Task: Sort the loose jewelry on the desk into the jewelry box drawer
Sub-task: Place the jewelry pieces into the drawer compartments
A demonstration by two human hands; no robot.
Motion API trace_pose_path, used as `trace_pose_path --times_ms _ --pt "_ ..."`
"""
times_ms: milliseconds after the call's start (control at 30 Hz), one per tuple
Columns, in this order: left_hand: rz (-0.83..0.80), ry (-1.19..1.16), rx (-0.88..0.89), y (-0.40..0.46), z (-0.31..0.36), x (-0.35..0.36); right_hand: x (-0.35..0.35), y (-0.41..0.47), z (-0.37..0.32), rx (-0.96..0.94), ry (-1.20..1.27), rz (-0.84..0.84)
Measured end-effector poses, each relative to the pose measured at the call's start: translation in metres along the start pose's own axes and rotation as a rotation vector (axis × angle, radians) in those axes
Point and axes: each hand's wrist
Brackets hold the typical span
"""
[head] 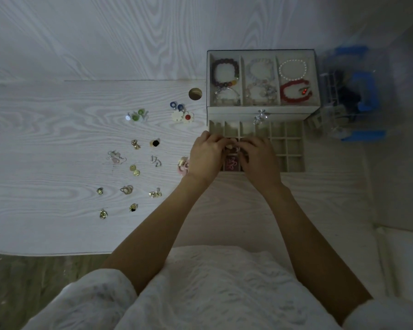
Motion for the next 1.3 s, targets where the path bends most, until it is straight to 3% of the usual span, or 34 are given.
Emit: trace_pose_path --times_ms 200,400,600,700,833,1067,1300 --pt "-0.045 0.077 0.033 0.005 0.004 -0.003 -0.001 0.004 0.000 -0.019 -0.082 0.002" --pt "0.054 -0.081 -0.020 -0.010 0.000 -0.021 -0.001 0.011 -0.006 -0.070 -0.193 0.032" --pt "0.191 -0.195 -0.264 -0.056 -0.026 -0.053 0.003 -0.001 -0.022 -0.137 -0.094 0.188" --pt "0.023 -0.154 -0.373 -0.074 -0.046 -0.054 0.013 -0.010 -0.041 -0.265 0.021 0.125" --pt "-0.160 -0.093 -0.327 -0.076 -0.055 -0.047 0.041 -0.012 -0.063 -0.399 -0.125 0.021" --pt "-0.107 -0.108 -0.389 -0.064 -0.049 -0.046 0.065 0.001 -0.077 -0.409 -0.383 -0.032" --pt "-0.117 -0.136 -0.449 -0.068 -0.055 -0.039 0.051 -0.003 -0.077 -0.408 -0.245 -0.027"
Point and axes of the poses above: each hand's wrist, its own y-axis towards the middle knuckle, its own x-axis out of the palm, z = x × y, and after that the axes turned 5 degrees about x, right-handed
